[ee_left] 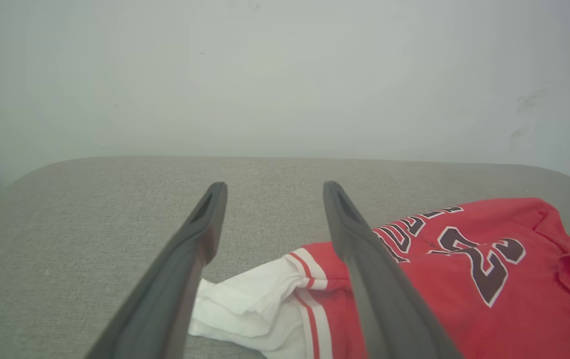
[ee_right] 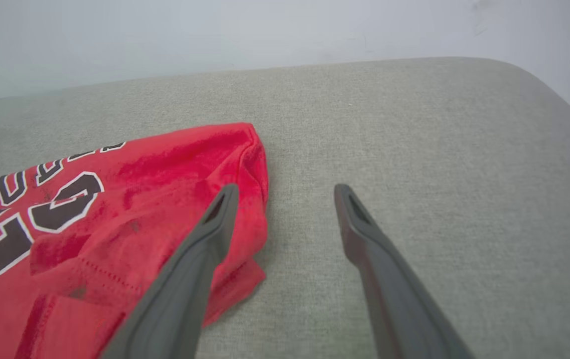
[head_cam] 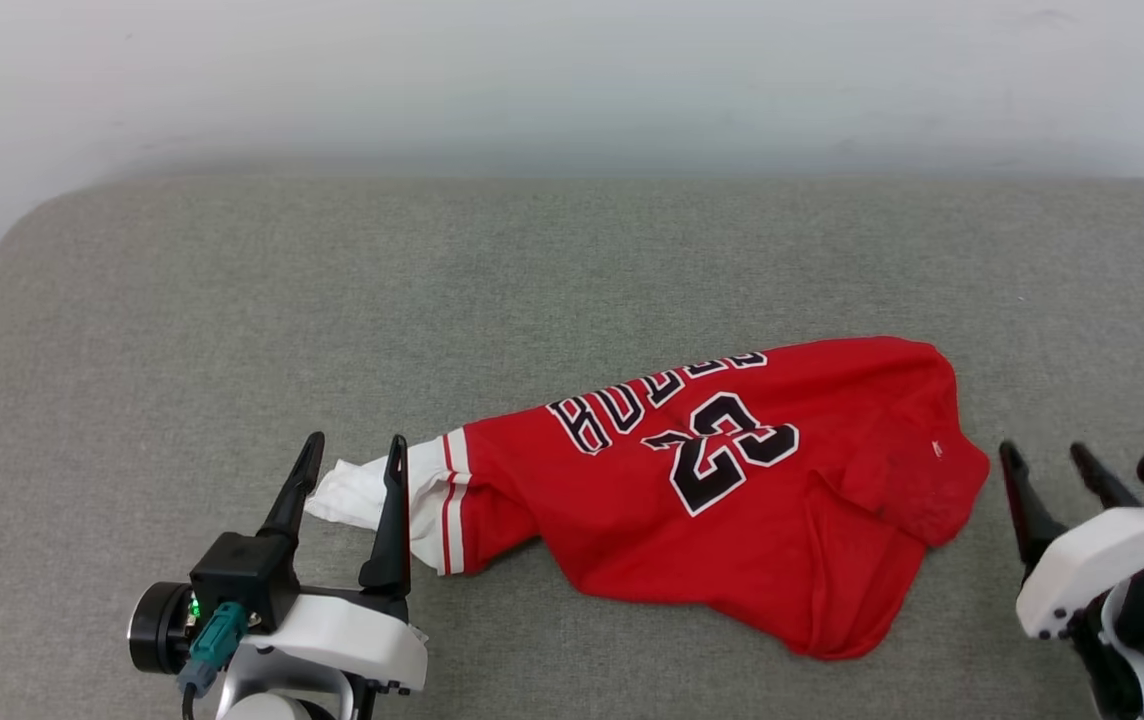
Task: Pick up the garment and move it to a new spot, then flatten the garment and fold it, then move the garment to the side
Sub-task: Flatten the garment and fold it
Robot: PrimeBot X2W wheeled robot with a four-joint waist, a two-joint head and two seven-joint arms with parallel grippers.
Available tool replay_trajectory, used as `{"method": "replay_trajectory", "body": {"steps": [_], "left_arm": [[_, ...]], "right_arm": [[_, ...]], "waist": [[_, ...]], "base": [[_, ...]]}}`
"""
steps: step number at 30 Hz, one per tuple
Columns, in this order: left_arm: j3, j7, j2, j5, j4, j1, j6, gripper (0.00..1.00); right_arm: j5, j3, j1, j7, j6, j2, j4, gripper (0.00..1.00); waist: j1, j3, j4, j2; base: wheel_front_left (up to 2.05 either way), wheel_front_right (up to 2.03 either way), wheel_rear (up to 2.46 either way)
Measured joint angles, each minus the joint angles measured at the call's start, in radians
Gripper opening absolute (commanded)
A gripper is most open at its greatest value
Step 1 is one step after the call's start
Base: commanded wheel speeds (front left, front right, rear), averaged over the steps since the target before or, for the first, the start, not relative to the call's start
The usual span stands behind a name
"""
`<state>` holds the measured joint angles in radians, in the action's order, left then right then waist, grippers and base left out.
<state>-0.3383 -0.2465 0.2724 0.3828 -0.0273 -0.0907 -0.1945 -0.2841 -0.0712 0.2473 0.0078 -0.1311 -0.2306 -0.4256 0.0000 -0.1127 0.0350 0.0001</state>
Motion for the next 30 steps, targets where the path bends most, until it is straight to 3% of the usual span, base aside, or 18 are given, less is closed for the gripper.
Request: {"method": "replay_trajectory", "body": {"steps": [7, 16, 23, 29, 30], "left_arm": [[-0.003, 0.007, 0.008, 0.001, 0.017, 0.006, -0.007, 1.00], [-0.009, 0.010, 0.012, 0.000, 0.029, -0.017, -0.006, 1.00], [-0.017, 0.001, -0.002, -0.005, 0.029, -0.072, 0.007, 1.00], [-0.009, -0.009, -0.017, -0.007, 0.007, -0.095, 0.016, 1.00], [-0.008, -0.011, -0.020, -0.008, 0.005, -0.096, 0.016, 1.00]], "right_arm": [[-0.026, 0.004, -0.094, 0.275, 0.000, 0.023, 0.127, 1.00], [-0.058, 0.052, -0.043, 0.529, 0.000, -0.002, 0.239, 1.00], [-0.089, 0.150, 0.113, 0.709, 0.000, -0.066, 0.165, 1.00], [-0.124, 0.177, 0.148, 0.809, 0.000, -0.076, 0.053, 1.00], [-0.137, 0.175, 0.152, 0.819, 0.000, -0.076, 0.039, 0.92]], "waist": [[0.0000, 0.008, -0.025, 0.0000], [0.0000, -0.029, -0.021, 0.0000], [0.0001, -0.103, 0.022, 0.0000], [0.0000, -0.134, 0.057, 0.0000], [0.0000, -0.136, 0.061, 0.0000]], "base": [[0.00, 0.00, 0.00], [0.00, 0.00, 0.00], [0.00, 0.00, 0.00], [0.00, 0.00, 0.00], [0.00, 0.00, 0.00]]}}
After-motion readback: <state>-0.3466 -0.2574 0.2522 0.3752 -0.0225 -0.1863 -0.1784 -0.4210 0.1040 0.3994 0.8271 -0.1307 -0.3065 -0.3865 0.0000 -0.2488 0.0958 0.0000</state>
